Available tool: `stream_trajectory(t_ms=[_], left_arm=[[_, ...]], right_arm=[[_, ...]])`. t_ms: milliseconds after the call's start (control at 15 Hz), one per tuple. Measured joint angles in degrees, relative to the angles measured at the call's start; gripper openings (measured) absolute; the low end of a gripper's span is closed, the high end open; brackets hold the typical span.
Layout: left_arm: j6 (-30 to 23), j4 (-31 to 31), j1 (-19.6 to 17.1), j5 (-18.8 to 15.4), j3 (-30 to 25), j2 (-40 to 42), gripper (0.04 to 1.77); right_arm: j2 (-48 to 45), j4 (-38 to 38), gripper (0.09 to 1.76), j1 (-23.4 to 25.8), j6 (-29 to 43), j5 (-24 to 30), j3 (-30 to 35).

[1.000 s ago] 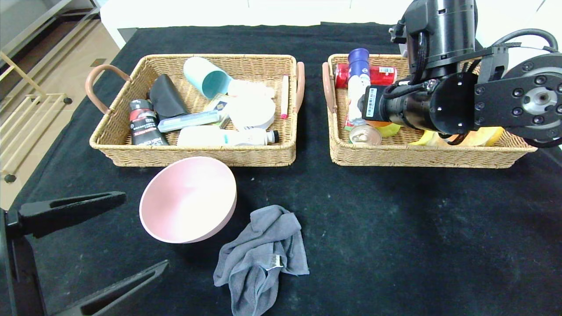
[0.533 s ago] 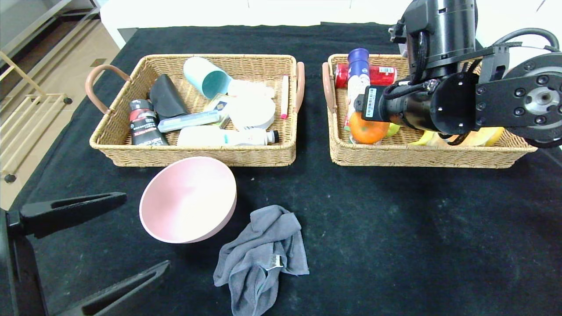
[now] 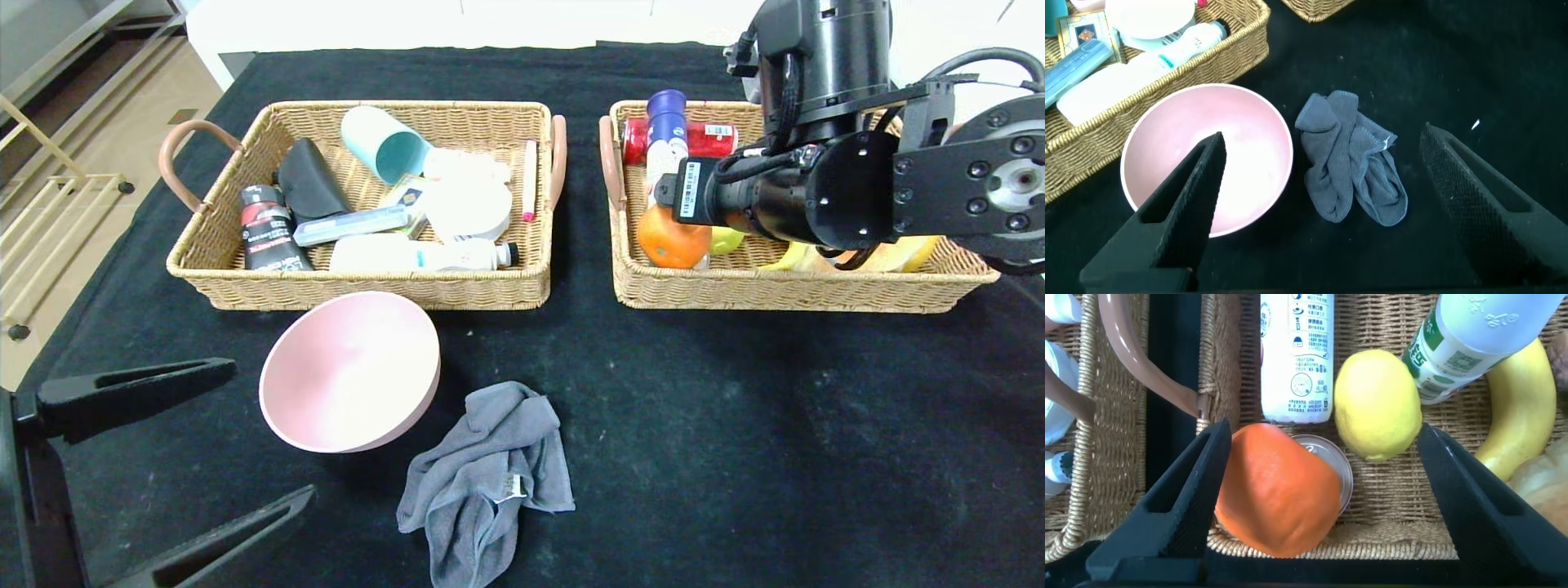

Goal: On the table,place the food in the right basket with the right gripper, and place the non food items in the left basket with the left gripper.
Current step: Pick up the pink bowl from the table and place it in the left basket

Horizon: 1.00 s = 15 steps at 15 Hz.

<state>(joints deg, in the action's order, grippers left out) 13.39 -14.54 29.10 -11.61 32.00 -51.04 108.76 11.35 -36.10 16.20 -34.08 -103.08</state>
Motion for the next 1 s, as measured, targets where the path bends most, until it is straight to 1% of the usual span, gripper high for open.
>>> stream_trajectory(t_ms=[267, 533, 800, 1000], left_arm=[[0.01, -0.01, 0.0, 0.0, 0.0, 0.0, 1.72], [0.0, -0.01, 0.0, 0.0, 0.07, 0.02, 1.72], [0.0, -0.01, 0.0, 0.06, -0.04, -0.17, 1.72], [-0.02, -0.01, 0.0, 0.04, -0.04, -0.2, 1.72]], right_arm=[[-1.74, 0.05, 1.68, -1.3, 0.06, 0.0, 1.44], [-5.35, -0.2, 1.69, -4.89, 0.0, -0.37, 6.21], [-10.84, -0.39, 1.7, -9.05, -0.2, -0.15, 11.93], [-15.03, -2.47, 1.7, -10.46, -1.01, 3.35, 17.36]])
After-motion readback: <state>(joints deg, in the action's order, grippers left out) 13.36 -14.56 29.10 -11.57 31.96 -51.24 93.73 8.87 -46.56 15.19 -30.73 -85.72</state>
